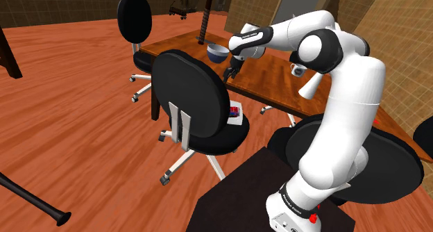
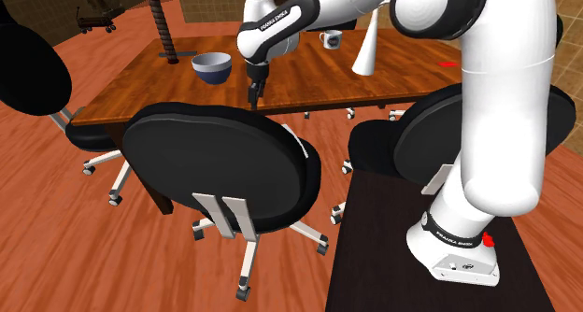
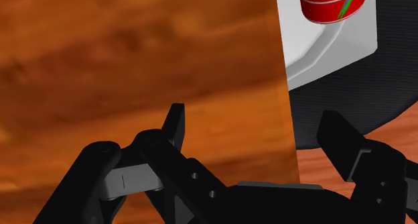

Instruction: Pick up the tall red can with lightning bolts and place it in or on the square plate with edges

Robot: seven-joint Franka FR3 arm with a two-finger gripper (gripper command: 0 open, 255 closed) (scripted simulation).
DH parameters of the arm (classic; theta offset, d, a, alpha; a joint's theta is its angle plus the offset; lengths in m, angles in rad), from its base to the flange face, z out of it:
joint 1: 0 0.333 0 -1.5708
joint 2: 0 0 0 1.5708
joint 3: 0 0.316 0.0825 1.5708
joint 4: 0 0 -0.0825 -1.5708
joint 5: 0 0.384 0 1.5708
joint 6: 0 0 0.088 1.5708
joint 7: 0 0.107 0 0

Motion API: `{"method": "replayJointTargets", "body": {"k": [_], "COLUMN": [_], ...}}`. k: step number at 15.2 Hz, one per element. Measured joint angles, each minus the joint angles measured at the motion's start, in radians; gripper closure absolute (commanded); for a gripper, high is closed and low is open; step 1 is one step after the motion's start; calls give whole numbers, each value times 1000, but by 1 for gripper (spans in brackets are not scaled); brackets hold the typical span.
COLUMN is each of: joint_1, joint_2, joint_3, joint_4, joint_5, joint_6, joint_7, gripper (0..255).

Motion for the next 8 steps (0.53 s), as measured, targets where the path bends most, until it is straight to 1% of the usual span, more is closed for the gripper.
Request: {"method": "replayJointTargets", "body": {"k": [3,5,8], "joint_1": [-17,-10,-9], "joint_2": [22,17,22], "joint_3": [3,0,-1], "joint_4": [32,19,28], "joint_5": [13,-1,-10], "joint_6": [-13,6,-4], "joint_7": [-25,-11,-2], "gripper": [0,0,0]}}
